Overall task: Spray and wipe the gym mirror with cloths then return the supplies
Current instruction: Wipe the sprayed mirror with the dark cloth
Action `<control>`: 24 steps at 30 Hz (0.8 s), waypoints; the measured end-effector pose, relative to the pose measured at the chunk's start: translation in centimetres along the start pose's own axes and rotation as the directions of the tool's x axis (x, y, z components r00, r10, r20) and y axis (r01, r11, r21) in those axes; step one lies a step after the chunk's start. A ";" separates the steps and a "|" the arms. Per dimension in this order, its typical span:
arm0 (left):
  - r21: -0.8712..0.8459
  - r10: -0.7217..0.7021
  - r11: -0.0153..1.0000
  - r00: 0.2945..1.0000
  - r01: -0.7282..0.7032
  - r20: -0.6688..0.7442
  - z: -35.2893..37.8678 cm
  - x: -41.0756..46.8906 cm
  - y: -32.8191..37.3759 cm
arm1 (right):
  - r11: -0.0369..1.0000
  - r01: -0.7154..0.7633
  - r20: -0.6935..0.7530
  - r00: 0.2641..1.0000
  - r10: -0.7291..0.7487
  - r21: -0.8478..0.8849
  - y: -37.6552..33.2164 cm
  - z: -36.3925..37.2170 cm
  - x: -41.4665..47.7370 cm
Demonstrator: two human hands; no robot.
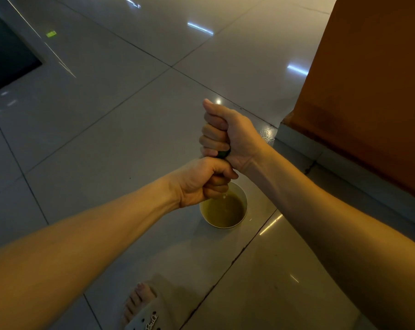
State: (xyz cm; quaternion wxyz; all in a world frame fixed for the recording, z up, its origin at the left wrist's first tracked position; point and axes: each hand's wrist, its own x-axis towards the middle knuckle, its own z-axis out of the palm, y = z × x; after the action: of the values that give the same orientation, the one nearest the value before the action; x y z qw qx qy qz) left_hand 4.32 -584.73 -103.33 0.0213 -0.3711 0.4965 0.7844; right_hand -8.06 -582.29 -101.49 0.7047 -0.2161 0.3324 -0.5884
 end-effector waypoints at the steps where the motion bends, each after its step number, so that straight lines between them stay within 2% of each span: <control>1: -0.006 0.001 1.000 1.000 -0.001 0.002 -0.1 -0.1 0.0 | 1.000 -0.004 0.006 1.000 0.004 -0.005 0.0 0.1 0.1; 6: -0.030 -0.006 1.000 1.000 0.006 0.002 -0.2 -0.1 -0.5 | 1.000 -0.024 0.036 0.999 0.024 -0.018 0.4 0.1 0.1; 15: -0.007 -0.039 0.999 0.999 0.038 -0.016 -0.1 0.3 -1.1 | 0.999 -0.042 0.003 0.999 0.042 -0.029 0.9 -0.5 0.1; 21: 0.044 -0.032 0.998 0.999 0.034 -0.027 0.1 0.3 -0.6 | 0.999 -0.020 -0.006 1.000 0.020 -0.048 0.8 -0.8 0.3; 24: 0.093 -0.018 0.995 0.997 0.025 -0.075 0.4 0.2 -0.1 | 0.998 0.005 -0.042 0.999 -0.007 -0.058 0.6 -0.6 0.3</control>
State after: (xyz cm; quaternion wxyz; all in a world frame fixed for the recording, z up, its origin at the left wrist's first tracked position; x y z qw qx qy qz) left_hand 4.05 -584.43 -103.44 0.0286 -0.4040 0.5292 0.7456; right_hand -8.08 -582.39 -102.38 0.6891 -0.2251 0.3636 -0.5851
